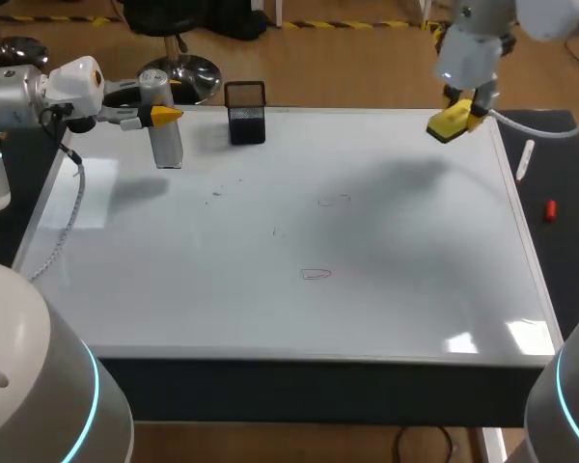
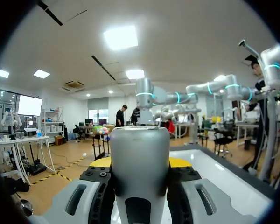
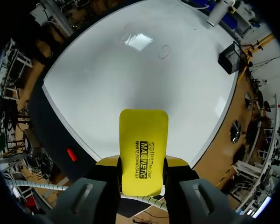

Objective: Pick up the inspection probe, press it on each red-marked spot on the whiteboard one by one, put down the probe, pick up the eraser, and wipe off all the red marks.

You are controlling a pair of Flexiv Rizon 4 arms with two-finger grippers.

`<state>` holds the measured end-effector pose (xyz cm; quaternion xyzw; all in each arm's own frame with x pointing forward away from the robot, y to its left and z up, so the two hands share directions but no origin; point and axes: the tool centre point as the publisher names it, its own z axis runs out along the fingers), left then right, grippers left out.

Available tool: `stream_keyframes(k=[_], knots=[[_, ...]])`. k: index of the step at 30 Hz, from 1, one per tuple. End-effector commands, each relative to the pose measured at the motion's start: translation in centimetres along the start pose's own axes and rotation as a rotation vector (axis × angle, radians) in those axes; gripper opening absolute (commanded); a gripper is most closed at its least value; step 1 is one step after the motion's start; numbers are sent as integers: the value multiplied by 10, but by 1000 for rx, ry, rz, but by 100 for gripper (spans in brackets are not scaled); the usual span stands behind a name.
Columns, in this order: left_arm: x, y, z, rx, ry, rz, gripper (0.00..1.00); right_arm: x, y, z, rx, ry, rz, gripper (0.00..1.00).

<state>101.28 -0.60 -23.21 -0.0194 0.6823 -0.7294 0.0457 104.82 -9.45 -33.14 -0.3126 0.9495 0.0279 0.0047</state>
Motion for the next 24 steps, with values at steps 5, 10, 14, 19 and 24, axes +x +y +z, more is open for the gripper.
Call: stream_keyframes(k=[5,10,14,19,24], knots=[[1,-2,0,-2,-2,1,0,1,-28,13,-33,17,-12,0],[1,-2,0,-2,-2,1,0,0,-36,23,-32,57,-27,0],[1,-2,0,-2,-2,1,0,1,-40,26,-34,65,-24,0],[1,-2,0,-2,-2,1,0,2,-43,27,-34,73,-31,0],[1,-2,0,-2,-2,1,0,2,-43,27,-30,75,-33,0]])
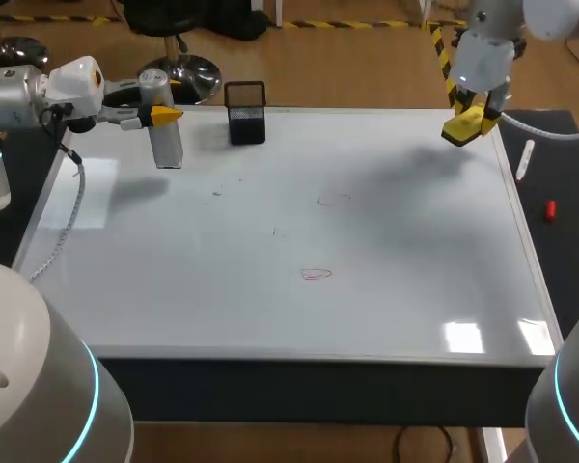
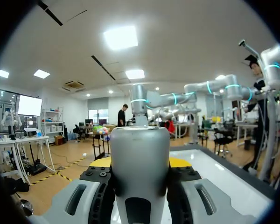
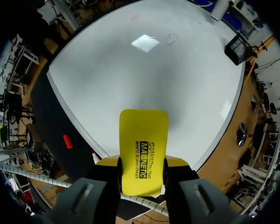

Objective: Pick up the inspection probe, press it on each red-marked spot on the whiteboard one by one, put down the probe, pick up the eraser, and wipe off all the red marks.

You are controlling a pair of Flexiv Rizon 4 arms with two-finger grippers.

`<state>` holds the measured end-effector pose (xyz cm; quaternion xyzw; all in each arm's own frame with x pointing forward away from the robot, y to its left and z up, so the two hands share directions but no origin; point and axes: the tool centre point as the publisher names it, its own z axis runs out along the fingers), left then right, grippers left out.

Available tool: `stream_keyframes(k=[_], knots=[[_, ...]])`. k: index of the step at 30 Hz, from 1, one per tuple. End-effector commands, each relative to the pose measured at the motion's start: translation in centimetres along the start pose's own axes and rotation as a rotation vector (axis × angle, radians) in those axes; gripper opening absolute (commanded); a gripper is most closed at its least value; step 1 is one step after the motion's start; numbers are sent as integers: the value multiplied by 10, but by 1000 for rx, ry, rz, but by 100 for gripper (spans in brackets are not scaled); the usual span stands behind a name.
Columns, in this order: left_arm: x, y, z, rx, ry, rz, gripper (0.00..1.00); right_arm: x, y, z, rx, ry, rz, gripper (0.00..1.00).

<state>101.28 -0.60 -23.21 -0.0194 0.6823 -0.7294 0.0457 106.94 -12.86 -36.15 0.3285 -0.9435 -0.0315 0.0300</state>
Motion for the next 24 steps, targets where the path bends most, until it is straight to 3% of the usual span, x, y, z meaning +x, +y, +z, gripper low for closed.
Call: stream_keyframes(k=[1,18,24], knots=[[1,-2,0,-2,-2,1,0,-2,-2,-1,-1,11,-1,0],[2,-6,2,-1,6,14,0,-2,-2,-1,-1,11,-1,0],[24,-18,30,3,62,37,0,-2,-2,-1,-1,11,-1,0]])
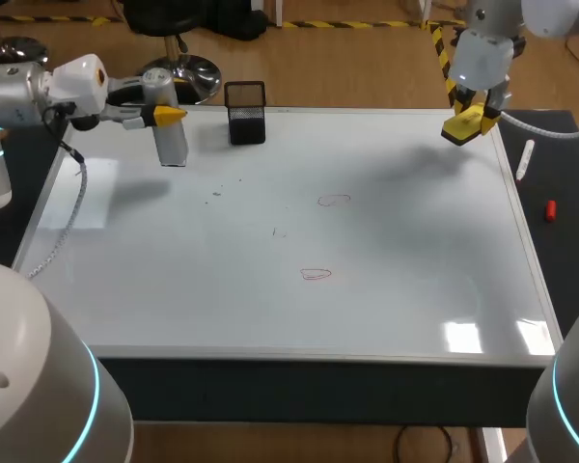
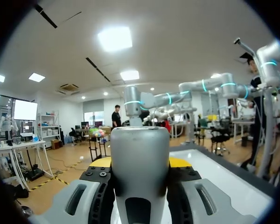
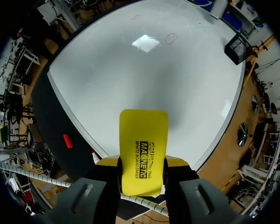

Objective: Pick up the inspection probe, press it on each red-marked spot on the whiteboard one by one, put down the probe, pick up the eraser, and wipe off all the red marks.

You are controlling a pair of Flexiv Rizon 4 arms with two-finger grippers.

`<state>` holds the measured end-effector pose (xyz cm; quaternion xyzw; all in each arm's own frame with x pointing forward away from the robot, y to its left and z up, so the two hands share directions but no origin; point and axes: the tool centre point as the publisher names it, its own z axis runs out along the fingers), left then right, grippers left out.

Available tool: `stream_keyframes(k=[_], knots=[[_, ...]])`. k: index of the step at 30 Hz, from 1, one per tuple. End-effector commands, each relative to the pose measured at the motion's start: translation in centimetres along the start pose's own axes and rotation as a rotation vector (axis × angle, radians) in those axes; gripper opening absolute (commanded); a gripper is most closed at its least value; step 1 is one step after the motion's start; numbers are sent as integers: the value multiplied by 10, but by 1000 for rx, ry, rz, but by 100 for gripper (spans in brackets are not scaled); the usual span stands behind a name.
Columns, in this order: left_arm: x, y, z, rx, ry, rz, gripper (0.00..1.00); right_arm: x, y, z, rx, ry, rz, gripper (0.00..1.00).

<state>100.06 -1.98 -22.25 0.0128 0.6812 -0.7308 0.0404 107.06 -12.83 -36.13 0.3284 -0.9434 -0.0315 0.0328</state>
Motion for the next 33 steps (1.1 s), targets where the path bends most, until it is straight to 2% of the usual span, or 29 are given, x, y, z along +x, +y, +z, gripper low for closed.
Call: stream_keyframes(k=[1,8,12,24,33], knots=[[14,-10,24,-8,19,-2,0,-1,-1,-1,1,5,-1,0],[45,-19,73,14,132,-15,0,-1,-1,-1,1,5,-1,0],[57,-18,103,18,205,-23,0,-1,-1,-1,1,5,-1,0],[78,3,190,40,370,-59,0,-1,-1,-1,1,5,-1,0],[88,20,238,41,465,-76,0,-1,-1,-1,1,5,-1,0]])
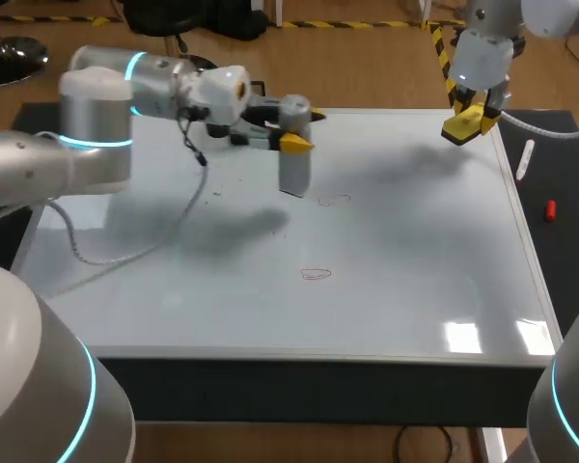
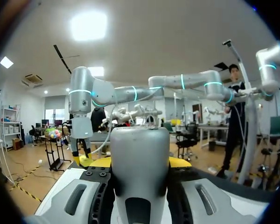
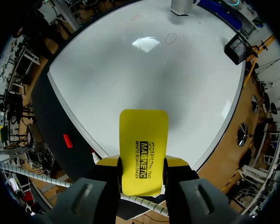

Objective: Pick up the inspection probe, press it on each red-marked spot on the whiteboard one by one, put down the probe, pick up the eraser, and wipe off all the red marks.

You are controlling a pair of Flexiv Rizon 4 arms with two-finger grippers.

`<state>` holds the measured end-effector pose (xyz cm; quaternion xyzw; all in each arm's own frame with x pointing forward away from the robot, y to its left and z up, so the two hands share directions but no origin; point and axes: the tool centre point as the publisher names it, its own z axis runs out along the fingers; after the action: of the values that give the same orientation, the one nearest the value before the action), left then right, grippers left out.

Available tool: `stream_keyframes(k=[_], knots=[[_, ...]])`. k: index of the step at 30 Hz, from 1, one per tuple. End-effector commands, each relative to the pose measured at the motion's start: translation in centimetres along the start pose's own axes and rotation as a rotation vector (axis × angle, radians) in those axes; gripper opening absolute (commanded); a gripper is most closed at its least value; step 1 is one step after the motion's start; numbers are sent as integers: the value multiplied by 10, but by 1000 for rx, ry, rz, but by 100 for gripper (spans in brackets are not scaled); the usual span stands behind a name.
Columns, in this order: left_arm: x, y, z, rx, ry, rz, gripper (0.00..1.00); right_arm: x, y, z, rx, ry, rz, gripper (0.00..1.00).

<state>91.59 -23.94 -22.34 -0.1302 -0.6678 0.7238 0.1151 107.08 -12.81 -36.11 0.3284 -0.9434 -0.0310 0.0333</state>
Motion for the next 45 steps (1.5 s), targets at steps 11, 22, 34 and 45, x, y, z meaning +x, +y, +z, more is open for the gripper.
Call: stream_keyframes(k=[11,22,34,45], knots=[[-25,26,40,26,127,-15,0,-1,-1,-1,0,4,-1,0],[-33,46,46,40,160,-21,0,-1,-1,-1,0,4,-1,0],[-41,63,46,32,141,-66,0,-1,-1,-1,0,4,-1,0],[-42,71,43,29,132,-89,0,-1,-1,-1,0,4,-1,0]])
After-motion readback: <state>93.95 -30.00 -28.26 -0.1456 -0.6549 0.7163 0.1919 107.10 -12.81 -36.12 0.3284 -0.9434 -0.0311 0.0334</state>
